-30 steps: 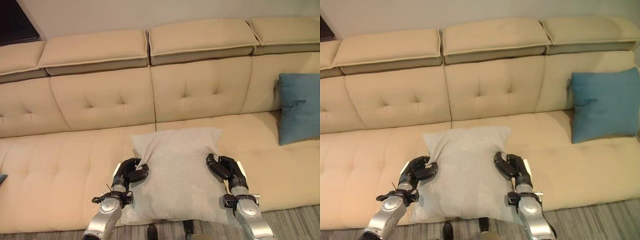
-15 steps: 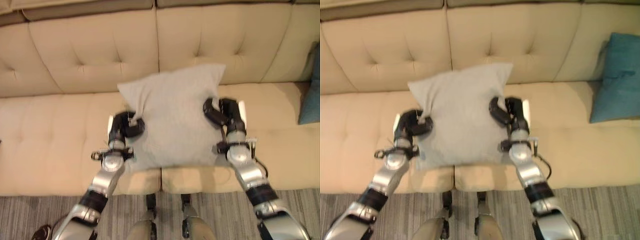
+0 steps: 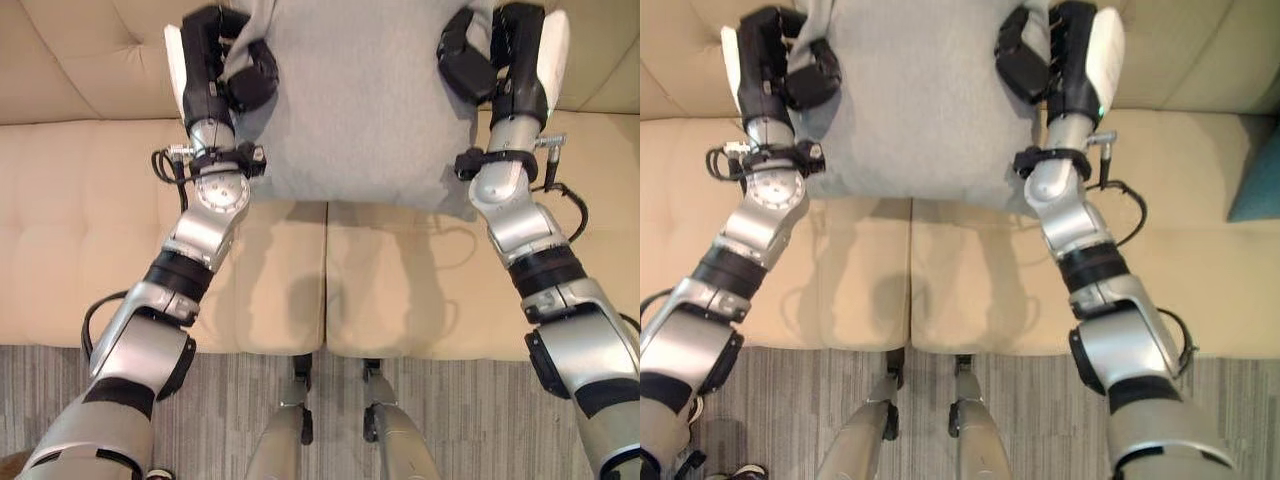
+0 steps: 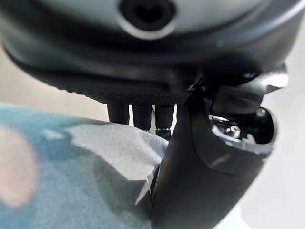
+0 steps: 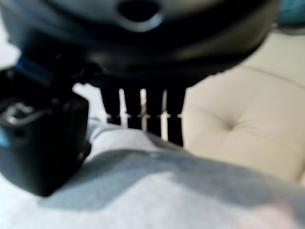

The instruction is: Pick up all the scattered cushions and arrange them neatly on the sofa.

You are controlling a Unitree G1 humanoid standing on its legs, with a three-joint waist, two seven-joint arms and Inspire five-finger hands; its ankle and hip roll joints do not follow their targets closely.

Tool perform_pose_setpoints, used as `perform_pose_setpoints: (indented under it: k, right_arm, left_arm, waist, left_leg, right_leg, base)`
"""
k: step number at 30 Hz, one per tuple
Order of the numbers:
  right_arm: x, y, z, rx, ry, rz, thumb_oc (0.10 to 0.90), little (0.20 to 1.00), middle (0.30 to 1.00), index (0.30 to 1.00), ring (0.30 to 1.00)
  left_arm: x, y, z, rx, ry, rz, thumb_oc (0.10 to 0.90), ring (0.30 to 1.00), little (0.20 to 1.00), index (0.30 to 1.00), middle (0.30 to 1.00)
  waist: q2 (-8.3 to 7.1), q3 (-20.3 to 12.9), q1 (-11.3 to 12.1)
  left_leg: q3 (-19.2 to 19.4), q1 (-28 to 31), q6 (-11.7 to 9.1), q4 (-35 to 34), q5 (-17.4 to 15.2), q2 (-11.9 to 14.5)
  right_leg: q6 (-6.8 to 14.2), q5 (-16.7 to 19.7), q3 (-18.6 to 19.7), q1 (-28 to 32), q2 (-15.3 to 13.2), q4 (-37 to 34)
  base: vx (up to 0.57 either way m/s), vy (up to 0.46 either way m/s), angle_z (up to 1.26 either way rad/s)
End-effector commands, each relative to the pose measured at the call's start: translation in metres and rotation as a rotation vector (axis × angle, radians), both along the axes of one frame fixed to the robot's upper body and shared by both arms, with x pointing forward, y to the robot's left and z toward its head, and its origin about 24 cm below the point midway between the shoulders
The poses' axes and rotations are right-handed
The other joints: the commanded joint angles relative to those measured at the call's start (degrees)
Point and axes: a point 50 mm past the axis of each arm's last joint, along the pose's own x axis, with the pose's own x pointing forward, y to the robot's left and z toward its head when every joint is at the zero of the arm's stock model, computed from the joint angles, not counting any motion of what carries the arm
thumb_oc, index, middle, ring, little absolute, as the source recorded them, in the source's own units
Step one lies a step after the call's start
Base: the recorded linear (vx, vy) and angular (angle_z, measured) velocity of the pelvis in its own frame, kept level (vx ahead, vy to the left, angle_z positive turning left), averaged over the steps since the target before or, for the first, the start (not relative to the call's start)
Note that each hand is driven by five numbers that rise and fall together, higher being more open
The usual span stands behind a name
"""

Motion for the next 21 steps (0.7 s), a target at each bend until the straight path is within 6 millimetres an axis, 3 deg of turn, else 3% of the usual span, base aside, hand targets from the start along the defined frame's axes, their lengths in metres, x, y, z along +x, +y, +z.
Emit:
perform_pose_setpoints:
  k: [1,2,3,4,8,14,15,21]
  right_arm:
    - [-0.023,0.045,0.087,-0.086,-0.305,0.080,0.400,0.300,0.300,0.300,0.300]
    - [-0.022,0.044,0.091,-0.069,-0.295,0.073,0.400,0.300,0.300,0.300,0.300]
    - [-0.015,0.043,0.092,-0.077,-0.234,0.036,0.557,0.535,0.535,0.535,0.535]
    - [-0.012,0.042,0.093,-0.073,-0.207,0.025,0.800,0.900,0.900,0.900,0.900]
    - [-0.007,0.042,0.090,-0.081,-0.144,0.018,0.800,0.900,0.900,0.900,0.900]
    - [0.007,0.035,0.061,-0.122,-0.005,0.003,0.800,0.900,0.900,0.900,0.900]
    - [0.011,0.031,0.052,-0.129,0.041,-0.002,0.800,0.900,0.900,0.900,0.900]
    - [0.018,0.017,0.033,-0.128,0.139,-0.013,0.800,0.900,0.900,0.900,0.900]
  left_arm:
    - [-0.037,-0.044,0.102,0.106,-0.418,-0.120,0.400,0.300,0.300,0.300,0.300]
    - [-0.034,-0.043,0.106,0.096,-0.403,-0.111,0.400,0.300,0.300,0.300,0.300]
    - [-0.029,-0.046,0.108,0.088,-0.362,-0.116,0.400,0.300,0.300,0.300,0.300]
    - [-0.026,-0.048,0.110,0.078,-0.341,-0.119,0.800,0.900,0.900,0.900,0.900]
    - [-0.022,-0.051,0.107,0.064,-0.299,-0.141,0.800,0.900,0.900,0.900,0.900]
    - [-0.006,-0.051,0.071,0.123,-0.169,-0.142,0.800,0.900,0.900,0.900,0.900]
    - [-0.001,-0.047,0.058,0.130,-0.122,-0.131,0.800,0.900,0.900,0.900,0.900]
    - [0.010,-0.029,0.030,0.155,-0.015,-0.096,0.800,0.900,0.900,0.900,0.900]
  waist:
    - [1.05,-3.28,1.77]
    - [1.18,-3.18,1.85]
    - [1.20,-2.89,1.87]
    - [1.36,-2.51,1.80]
    - [1.44,-1.67,1.62]
    - [1.06,-1.37,1.61]
    - [0.93,-1.11,1.67]
    - [0.73,-0.54,1.82]
  left_leg:
    - [-1.01,5.37,-1.15,-12.66,2.71,1.27]
    - [-1.07,5.19,-1.23,-13.05,2.98,1.27]
    - [-1.15,4.81,-1.40,-13.50,3.53,1.31]
    - [-1.15,4.40,-1.47,-13.57,3.78,1.26]
    - [-1.33,4.04,-1.50,-13.71,4.13,1.23]
    - [-1.58,4.57,-1.59,-13.96,4.14,1.23]
    - [-1.56,4.88,-1.68,-14.04,4.19,1.33]
    - [-1.52,5.79,-1.94,-14.34,4.41,1.48]
  right_leg:
    - [6.08,-12.23,1.26,-3.53,1.20,12.52]
    - [6.11,-12.20,1.23,-3.77,1.27,12.47]
    - [6.20,-12.02,1.10,-4.31,1.46,12.45]
    - [6.25,-11.92,1.05,-4.58,1.53,12.43]
    - [6.20,-11.78,0.98,-4.96,1.82,12.41]
    - [5.95,-11.73,0.82,-4.28,2.17,12.04]
    - [5.91,-11.59,0.74,-4.06,2.27,11.94]
    - [5.86,-11.33,0.51,-3.27,2.54,11.64]
  base:
    - [-0.02,-0.008,-0.11]
    - [-0.03,-0.019,-0.44]
    - [-0.03,-0.010,-0.30]
    - [-0.03,-0.008,-0.11]
    - [-0.01,-0.009,0.06]
    - [0.00,-0.020,0.07]
    - [-0.01,-0.020,-0.06]
    - [-0.01,-0.008,0.02]
